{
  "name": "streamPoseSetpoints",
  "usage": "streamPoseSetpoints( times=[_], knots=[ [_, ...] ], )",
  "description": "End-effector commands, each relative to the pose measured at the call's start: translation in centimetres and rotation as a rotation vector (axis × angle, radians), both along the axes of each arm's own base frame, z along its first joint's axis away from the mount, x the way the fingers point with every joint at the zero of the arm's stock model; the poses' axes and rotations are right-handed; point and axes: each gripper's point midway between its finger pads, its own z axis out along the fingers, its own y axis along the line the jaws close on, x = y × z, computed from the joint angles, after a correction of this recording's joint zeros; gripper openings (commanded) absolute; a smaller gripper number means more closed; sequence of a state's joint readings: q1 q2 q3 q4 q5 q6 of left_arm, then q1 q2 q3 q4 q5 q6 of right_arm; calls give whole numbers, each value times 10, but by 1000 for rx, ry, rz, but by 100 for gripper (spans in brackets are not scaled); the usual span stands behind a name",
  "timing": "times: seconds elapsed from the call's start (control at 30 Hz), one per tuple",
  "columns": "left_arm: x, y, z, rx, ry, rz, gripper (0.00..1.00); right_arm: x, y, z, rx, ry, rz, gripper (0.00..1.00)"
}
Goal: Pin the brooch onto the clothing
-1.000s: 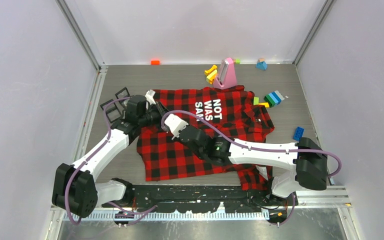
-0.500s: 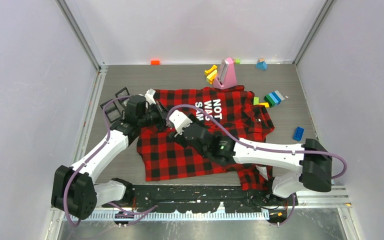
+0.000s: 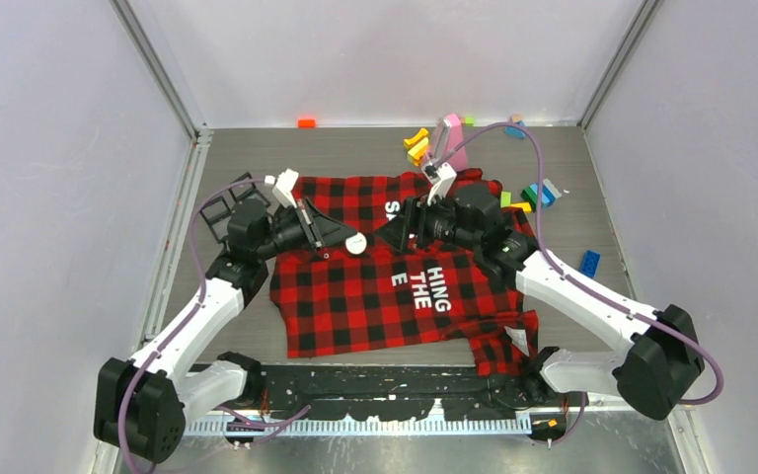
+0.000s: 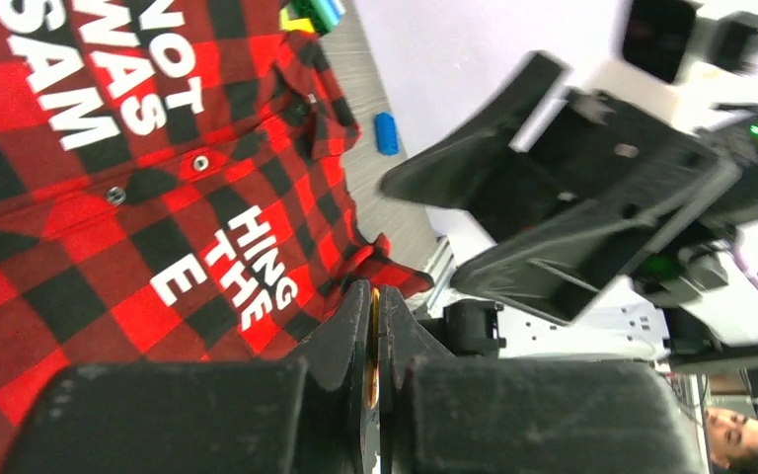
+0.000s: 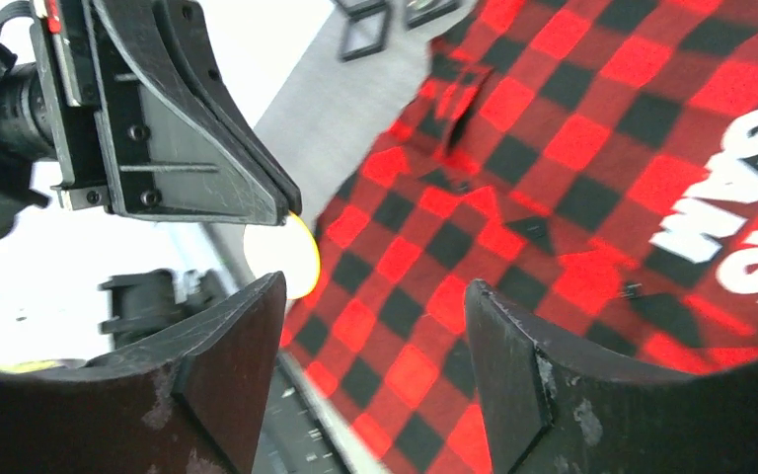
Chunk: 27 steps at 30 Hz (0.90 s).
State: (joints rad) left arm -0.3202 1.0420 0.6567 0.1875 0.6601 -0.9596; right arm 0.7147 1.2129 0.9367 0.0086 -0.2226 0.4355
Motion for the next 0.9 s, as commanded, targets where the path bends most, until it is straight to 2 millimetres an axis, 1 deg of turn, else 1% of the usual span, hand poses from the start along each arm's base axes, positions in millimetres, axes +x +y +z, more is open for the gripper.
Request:
streamPoseSetpoints(
  times=[0.0,0.17,0.4,0.53,0.63,0.87],
  knots=[
    [-15,-5,44,-63,-222,-95,0,-36,29,33,288,145,252,69],
    [-17,-5,47,-78,-228,-105,0,-46,31,40,378,179,304,64],
    [-22,-11,51,-96,-234,-175,0,-52,30,43,404,190,323,56],
    [-26,-14,56,-112,-243,-207,0,-54,31,43,401,191,340,46],
    [-26,-14,59,-114,-247,-209,0,-54,33,39,395,203,352,38],
    [-27,-14,61,-121,-242,-215,0,-55,35,38,396,210,369,27]
  ],
)
